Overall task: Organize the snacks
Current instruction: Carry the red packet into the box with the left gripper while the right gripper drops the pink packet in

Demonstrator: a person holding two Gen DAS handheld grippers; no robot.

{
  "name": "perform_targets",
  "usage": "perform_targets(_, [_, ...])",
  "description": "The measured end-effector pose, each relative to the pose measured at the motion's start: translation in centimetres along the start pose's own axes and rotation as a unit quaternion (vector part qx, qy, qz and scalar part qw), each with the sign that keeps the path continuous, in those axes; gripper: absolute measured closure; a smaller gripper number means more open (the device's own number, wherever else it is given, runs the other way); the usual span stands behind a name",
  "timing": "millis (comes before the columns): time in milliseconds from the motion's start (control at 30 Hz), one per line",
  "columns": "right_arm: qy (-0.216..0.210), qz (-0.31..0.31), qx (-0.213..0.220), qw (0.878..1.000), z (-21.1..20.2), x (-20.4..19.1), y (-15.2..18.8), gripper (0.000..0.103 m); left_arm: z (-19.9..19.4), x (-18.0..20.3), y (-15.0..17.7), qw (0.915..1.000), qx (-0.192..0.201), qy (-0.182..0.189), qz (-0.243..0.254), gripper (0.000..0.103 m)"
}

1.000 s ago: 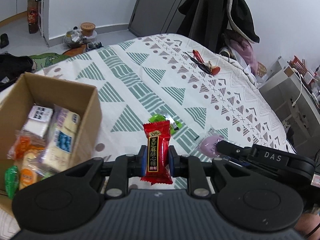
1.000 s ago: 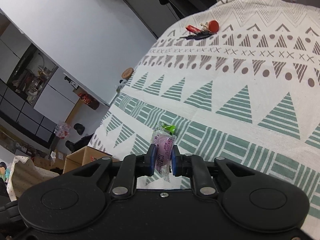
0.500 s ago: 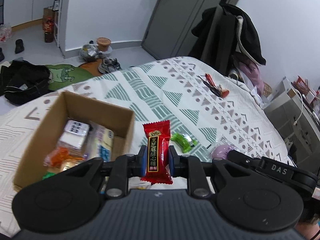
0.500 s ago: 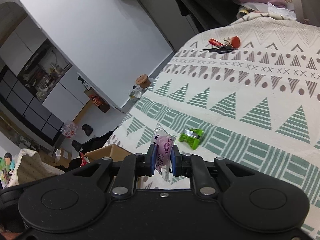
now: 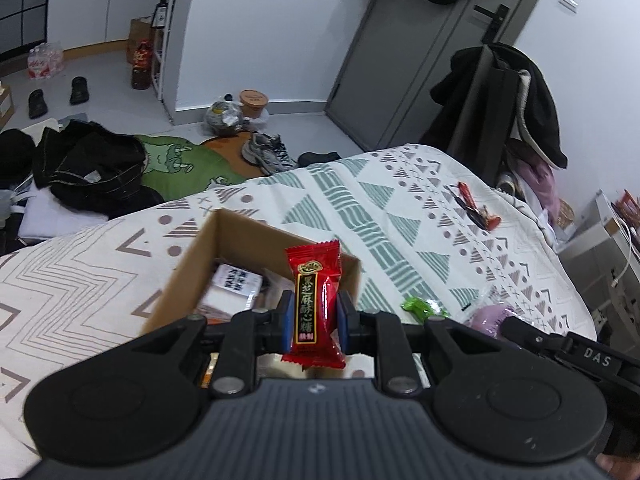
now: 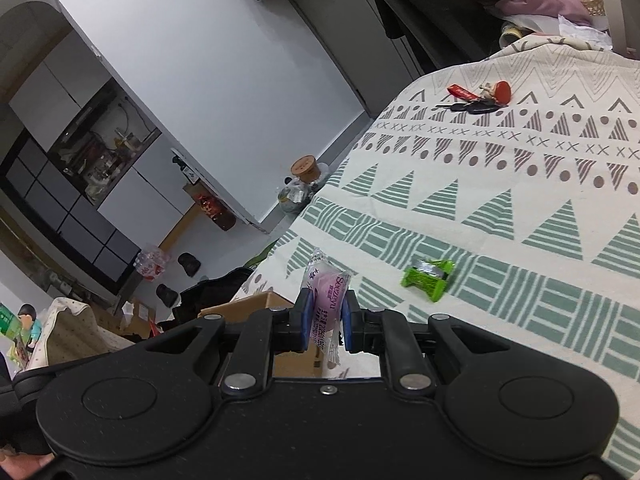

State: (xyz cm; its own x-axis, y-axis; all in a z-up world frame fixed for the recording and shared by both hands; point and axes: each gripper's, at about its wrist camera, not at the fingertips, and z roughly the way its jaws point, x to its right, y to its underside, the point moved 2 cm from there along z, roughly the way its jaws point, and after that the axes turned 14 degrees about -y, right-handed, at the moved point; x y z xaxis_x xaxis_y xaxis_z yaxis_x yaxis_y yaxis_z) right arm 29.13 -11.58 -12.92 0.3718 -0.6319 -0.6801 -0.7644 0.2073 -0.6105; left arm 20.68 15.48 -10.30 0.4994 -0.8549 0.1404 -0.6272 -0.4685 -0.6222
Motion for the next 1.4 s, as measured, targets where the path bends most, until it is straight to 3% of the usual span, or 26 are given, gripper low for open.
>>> perform_targets(567, [-0.017, -0.016, -0.024, 0.999, 3.9, -3.8, 0.9, 0.088, 3.2, -4.4, -0.5, 0.9986, -0.025, -0.004, -0.046, 0.077])
perform_targets(667, [-0.021, -0.020, -0.028, 0.999, 4.7, -4.9, 1.0, 0.088, 3.3, -5.1, -0.6, 0.9985, -0.027, -0.007, -0.048, 0.071])
perform_targets(800, [-0.024, -0.026, -0.032, 0.999, 5.6, -6.3, 1.3, 0.088, 3.1, -5.9, -0.7, 0.9983, -0.026, -0.011, -0.050, 0.052])
perform_targets(933, [-0.027, -0.037, -0.030, 0.999, 6.4, -7.7, 1.4, 0.088, 2.6, -6.6, -0.7, 0.9982, -0.023, -0.010, -0.055, 0.042])
perform_targets(1067, [-0.025, -0.055, -0.017, 0.998, 6.8, -8.9, 1.3, 0.086, 2.2, -7.0, -0.7, 0.9982, -0.022, -0.008, -0.055, 0.039])
perform_targets(1167, [-0.028, -0.057, -0.013, 0.998, 6.8, -9.1, 1.3, 0.072, 2.0, -7.2, -0.8, 0.9982, -0.021, -0.005, -0.055, 0.038])
perform_targets(1400, [-0.008, -0.051, -0.018, 0.998, 5.0, -8.1, 0.7, 0.071, 1.6, -7.0, -0.7, 0.9985, -0.019, -0.002, -0.050, 0.036])
